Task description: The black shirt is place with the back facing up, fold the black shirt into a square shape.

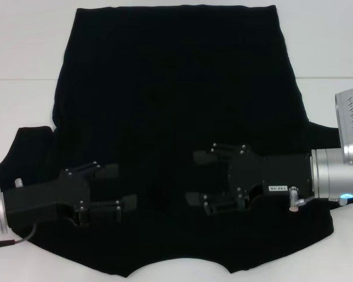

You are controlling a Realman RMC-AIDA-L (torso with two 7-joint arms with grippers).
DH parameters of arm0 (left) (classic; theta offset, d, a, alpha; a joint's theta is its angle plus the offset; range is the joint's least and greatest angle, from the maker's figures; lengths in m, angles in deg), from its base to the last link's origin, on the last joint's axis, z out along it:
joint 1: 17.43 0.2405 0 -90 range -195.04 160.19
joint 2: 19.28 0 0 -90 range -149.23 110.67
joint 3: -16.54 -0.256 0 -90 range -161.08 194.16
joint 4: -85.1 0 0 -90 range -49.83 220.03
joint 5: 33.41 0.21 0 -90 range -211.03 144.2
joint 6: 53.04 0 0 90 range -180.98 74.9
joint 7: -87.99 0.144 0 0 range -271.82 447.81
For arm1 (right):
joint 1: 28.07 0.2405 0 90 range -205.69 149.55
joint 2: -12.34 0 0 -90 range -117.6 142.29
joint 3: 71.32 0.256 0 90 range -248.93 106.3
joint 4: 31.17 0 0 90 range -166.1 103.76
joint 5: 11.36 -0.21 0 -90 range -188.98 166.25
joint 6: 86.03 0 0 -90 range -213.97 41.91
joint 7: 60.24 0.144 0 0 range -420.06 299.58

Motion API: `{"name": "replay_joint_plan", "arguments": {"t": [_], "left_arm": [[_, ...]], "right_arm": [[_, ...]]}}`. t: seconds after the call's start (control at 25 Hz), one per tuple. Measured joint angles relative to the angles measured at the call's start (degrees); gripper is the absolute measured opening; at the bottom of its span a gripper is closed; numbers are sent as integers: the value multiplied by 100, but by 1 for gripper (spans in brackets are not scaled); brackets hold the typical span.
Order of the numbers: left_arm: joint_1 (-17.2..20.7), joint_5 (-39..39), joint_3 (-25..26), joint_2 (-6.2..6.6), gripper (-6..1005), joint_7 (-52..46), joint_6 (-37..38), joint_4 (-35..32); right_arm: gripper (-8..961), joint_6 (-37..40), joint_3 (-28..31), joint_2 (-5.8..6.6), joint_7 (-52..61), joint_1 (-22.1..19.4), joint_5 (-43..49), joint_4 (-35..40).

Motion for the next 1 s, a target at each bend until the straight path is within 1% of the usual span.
{"name": "replay_joint_plan", "arguments": {"t": [0.32,0.64,0.76,0.84,1.0], "left_arm": [[37,53,-16,18,926,55,340,-45],[66,117,63,10,918,27,222,-31],[72,101,224,11,915,-325,75,-40],[67,122,323,33,913,-819,-19,-128],[107,221,352,75,909,-2034,-202,-618]], "right_arm": [[915,35,-118,1,-202,-79,0,0],[916,42,-110,7,-206,-149,-23,17],[916,40,-33,7,-188,-154,-50,3],[916,41,21,2,-163,-154,-68,2],[916,52,54,-6,-98,-124,-116,0]]}}
